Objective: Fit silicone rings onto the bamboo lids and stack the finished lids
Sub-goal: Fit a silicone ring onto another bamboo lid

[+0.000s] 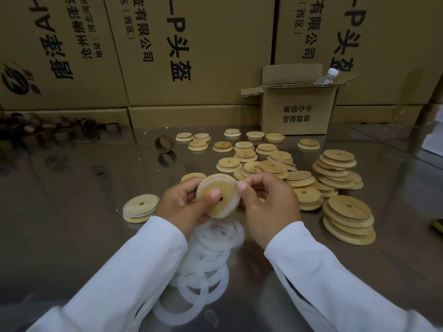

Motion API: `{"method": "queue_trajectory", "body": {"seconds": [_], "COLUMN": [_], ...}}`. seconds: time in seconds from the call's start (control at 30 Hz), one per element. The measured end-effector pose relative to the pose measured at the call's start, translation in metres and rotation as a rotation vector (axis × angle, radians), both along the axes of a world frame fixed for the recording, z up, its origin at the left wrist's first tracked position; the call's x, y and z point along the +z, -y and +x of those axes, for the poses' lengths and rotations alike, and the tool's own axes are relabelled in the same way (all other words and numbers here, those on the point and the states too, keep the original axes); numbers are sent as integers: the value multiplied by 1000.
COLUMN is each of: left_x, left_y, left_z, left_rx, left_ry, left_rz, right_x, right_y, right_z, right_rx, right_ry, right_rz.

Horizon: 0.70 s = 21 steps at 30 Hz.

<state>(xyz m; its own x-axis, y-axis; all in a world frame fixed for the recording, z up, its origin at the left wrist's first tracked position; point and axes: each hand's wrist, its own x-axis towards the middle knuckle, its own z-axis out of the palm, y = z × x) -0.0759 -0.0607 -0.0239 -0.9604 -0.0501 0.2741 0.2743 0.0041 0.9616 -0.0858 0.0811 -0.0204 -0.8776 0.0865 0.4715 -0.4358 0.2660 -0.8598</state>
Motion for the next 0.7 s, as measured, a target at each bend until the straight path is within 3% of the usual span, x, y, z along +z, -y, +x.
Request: {"method": "queue_trajectory", "body": {"seconds": [0.27,0.5,0.7], "left_x": [0,-1,0], "left_y": [1,0,-2], "left_z": [-2,-2,-1], "left_rx": [41,36,14], "left_ry": [13,-15,-12], "left_rz": [46,-117,-34], "right_x": [-1,-1,0], "right_y": [3,-1,-2], "right_z": [4,6,1], "right_rx": [14,-59,-31], "right_ry": [-70,-86,14], "right_rz": [5,197,52]}}
